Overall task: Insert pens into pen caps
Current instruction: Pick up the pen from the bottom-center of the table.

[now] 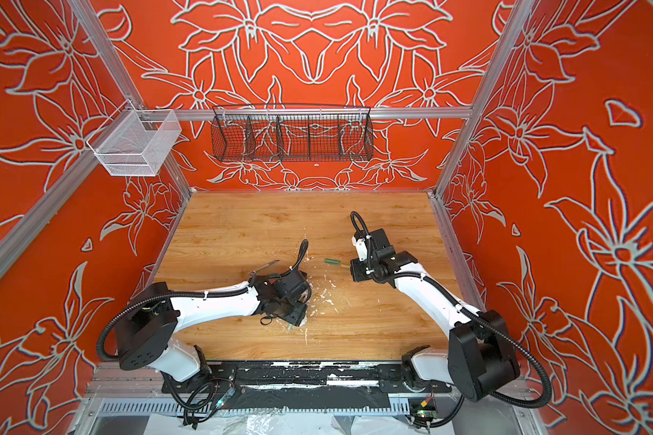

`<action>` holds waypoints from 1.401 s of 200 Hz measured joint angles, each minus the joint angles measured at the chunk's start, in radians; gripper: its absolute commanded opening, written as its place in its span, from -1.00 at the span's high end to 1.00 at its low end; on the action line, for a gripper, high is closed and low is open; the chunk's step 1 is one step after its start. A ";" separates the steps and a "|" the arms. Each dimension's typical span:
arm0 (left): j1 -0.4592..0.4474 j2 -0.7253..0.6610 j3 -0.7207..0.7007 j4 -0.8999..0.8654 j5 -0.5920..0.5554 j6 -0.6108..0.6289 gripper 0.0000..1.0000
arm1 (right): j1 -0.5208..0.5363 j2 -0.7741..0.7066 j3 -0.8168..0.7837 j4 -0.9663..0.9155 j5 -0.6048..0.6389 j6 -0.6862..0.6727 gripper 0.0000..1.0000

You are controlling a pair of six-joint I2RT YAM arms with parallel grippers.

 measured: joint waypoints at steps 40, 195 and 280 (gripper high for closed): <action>0.000 0.006 -0.003 0.001 0.000 -0.007 -0.03 | 0.000 -0.014 -0.003 0.011 0.001 0.001 1.00; -0.048 0.035 -0.021 -0.010 -0.029 -0.024 0.19 | 0.000 -0.067 -0.027 0.034 0.003 0.008 1.00; -0.060 0.035 -0.018 -0.028 -0.037 -0.038 0.64 | 0.000 -0.090 -0.036 0.035 0.012 0.010 1.00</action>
